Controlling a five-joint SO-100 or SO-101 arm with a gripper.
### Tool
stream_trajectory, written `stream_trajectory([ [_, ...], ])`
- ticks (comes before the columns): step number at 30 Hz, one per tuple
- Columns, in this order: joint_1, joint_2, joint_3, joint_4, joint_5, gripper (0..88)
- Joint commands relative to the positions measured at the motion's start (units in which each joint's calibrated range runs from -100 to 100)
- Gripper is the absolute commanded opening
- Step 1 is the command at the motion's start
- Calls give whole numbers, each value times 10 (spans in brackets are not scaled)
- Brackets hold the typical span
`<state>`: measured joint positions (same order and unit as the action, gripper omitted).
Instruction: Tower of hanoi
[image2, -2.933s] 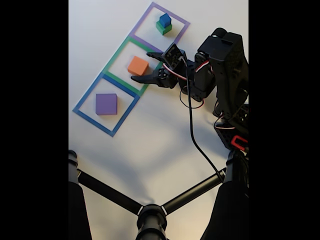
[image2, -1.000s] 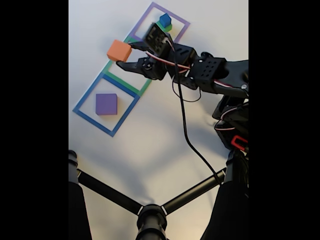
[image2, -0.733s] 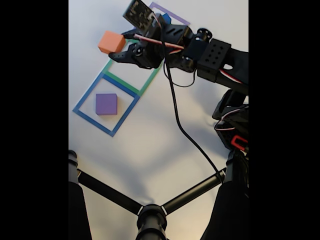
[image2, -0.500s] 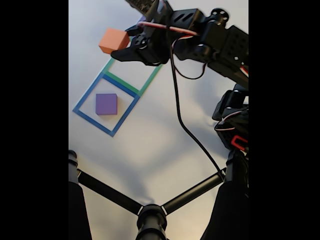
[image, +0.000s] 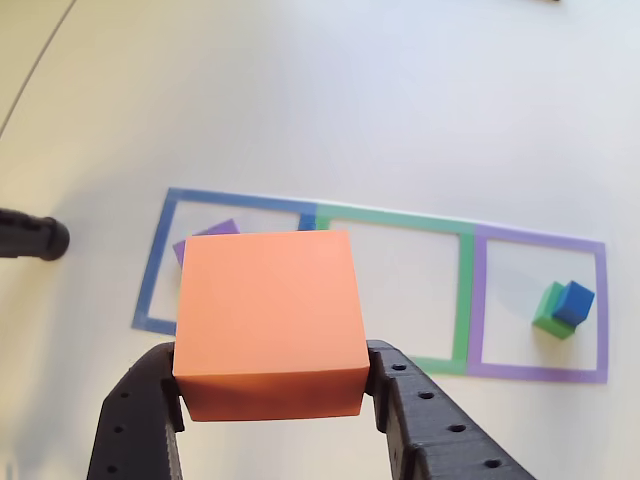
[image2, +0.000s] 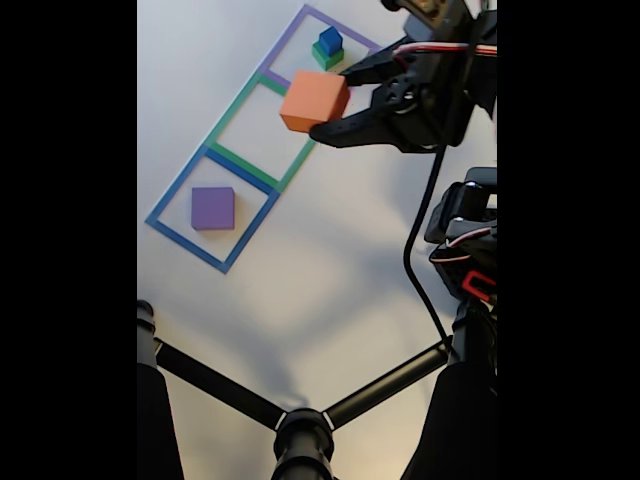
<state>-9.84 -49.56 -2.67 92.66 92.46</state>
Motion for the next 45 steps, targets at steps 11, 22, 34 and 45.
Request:
stream_trajectory([
  [11, -90, -32, 185, -89, 75, 130],
  [22, -131, -8, 578, -556, 75, 131],
  [34, -154, 137, 728, -924, 75, 129],
  [45, -131, 268, 757, -1102, 75, 128],
])
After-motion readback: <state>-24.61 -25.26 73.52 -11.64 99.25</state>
